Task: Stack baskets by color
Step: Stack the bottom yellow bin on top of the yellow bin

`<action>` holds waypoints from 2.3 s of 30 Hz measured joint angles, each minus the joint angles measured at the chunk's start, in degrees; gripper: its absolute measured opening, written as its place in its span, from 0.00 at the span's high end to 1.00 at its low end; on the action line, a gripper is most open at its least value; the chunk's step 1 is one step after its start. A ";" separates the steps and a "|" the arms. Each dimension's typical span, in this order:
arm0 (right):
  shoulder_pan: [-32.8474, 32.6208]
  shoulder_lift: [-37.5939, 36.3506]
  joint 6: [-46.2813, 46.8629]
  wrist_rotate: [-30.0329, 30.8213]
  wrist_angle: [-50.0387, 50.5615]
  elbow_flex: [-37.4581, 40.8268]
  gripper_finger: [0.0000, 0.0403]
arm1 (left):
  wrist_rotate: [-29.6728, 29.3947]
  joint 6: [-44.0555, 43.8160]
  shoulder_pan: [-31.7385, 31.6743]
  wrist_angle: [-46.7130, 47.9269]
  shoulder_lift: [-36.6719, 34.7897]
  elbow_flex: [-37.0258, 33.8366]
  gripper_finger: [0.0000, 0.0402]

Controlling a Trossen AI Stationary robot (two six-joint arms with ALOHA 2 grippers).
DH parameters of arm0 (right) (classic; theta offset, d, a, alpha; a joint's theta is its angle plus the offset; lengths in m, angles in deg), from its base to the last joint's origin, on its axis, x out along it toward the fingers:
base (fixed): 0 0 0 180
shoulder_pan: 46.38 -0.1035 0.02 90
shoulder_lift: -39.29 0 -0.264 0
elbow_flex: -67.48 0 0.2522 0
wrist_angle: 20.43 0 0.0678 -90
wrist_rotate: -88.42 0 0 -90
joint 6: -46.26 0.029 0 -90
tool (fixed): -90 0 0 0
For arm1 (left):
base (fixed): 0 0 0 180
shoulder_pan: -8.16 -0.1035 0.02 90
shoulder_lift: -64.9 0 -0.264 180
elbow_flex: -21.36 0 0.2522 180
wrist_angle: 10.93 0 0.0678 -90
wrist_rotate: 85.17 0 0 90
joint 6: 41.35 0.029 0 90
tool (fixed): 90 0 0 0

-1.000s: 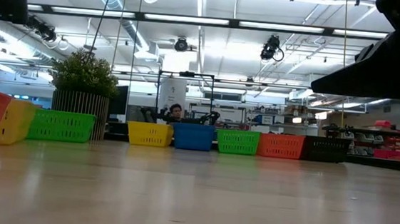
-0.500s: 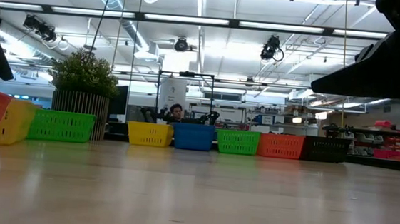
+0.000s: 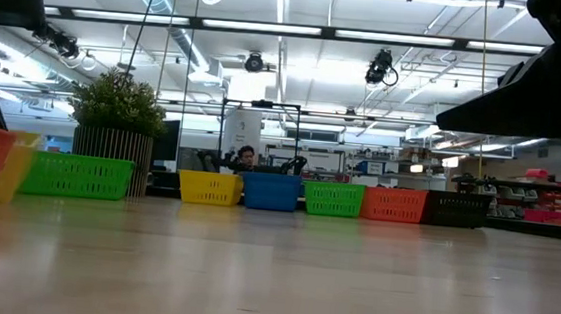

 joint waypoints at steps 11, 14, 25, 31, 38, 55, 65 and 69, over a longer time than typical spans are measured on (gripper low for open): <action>0.00 -0.02 0.00 0.00 0.00 0.00 0.99 | 0.81 2.52 -0.04 0.05 0.00 0.00 0.65; -0.01 -0.02 0.02 0.00 0.00 0.01 0.99 | 2.69 4.47 -0.05 1.23 0.00 0.00 0.67; 0.00 -0.02 0.00 0.00 0.00 0.02 0.99 | 9.49 13.31 -0.05 2.06 0.00 0.00 0.91; -0.02 -0.02 0.00 0.00 0.02 0.00 0.99 | 11.54 18.46 -0.05 1.38 0.00 0.99 0.96; 0.02 -0.04 0.02 0.00 0.02 0.02 0.99 | 11.58 29.05 -0.35 5.12 0.02 12.56 0.96; 1.75 -0.04 -0.11 -0.02 0.02 0.00 0.99 | -2.70 87.51 -31.54 -3.33 0.00 24.69 0.97; 1.75 -0.04 1.31 -0.36 0.02 0.01 0.99 | 5.67 116.75 -63.18 -29.37 0.39 13.70 0.96; 1.77 -0.04 1.90 -1.33 0.03 0.01 0.99 | 14.51 119.94 -70.19 -36.74 0.85 9.73 0.96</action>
